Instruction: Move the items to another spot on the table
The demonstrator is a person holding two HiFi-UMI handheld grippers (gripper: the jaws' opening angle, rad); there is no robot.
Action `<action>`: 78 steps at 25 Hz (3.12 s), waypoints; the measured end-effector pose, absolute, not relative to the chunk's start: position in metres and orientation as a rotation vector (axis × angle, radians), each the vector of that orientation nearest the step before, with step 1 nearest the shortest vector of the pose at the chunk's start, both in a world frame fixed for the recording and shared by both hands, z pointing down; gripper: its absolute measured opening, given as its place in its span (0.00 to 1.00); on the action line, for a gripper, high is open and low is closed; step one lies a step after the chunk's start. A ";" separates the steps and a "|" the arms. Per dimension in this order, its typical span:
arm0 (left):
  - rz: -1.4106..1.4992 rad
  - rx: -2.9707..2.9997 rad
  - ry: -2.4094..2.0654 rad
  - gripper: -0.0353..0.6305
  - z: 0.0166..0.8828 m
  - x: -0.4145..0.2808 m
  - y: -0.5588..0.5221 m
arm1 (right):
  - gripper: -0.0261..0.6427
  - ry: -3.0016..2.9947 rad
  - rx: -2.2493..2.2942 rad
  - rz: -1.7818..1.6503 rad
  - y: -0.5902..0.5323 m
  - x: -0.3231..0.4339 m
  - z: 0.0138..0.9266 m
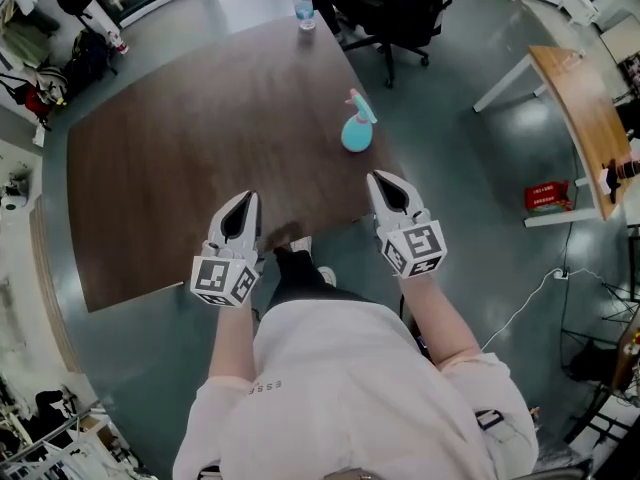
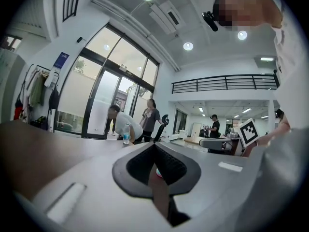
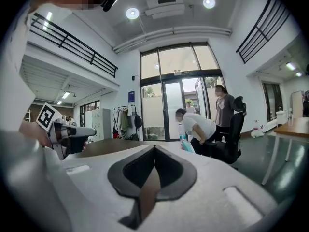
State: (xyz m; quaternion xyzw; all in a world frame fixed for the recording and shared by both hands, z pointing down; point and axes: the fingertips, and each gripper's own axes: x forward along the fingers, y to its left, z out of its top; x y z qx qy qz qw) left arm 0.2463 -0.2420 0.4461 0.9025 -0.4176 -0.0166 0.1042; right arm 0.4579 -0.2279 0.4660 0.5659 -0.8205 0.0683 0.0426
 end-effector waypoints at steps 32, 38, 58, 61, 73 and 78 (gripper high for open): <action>0.090 2.622 -0.921 0.08 0.527 0.348 -0.401 | 0.22 -2.399 1.659 0.336 -0.396 0.504 0.560; 0.064 2.639 -0.941 0.08 0.513 0.342 -0.392 | 0.22 -2.422 1.657 0.325 -0.386 0.504 0.545; -0.088 2.546 -1.450 0.08 0.444 0.215 -0.249 | 0.22 -2.725 1.275 0.204 -0.274 0.406 0.477; -0.106 2.463 -1.587 0.08 0.444 0.179 -0.220 | 0.22 -2.763 1.136 0.172 -0.261 0.372 0.478; -0.199 2.189 -1.947 0.08 0.441 0.000 -0.086 | 0.22 -2.892 0.723 0.151 -0.196 0.177 0.467; -0.219 2.102 -2.080 0.08 0.427 -0.110 -0.015 | 0.22 -2.916 0.635 0.135 -0.149 0.076 0.464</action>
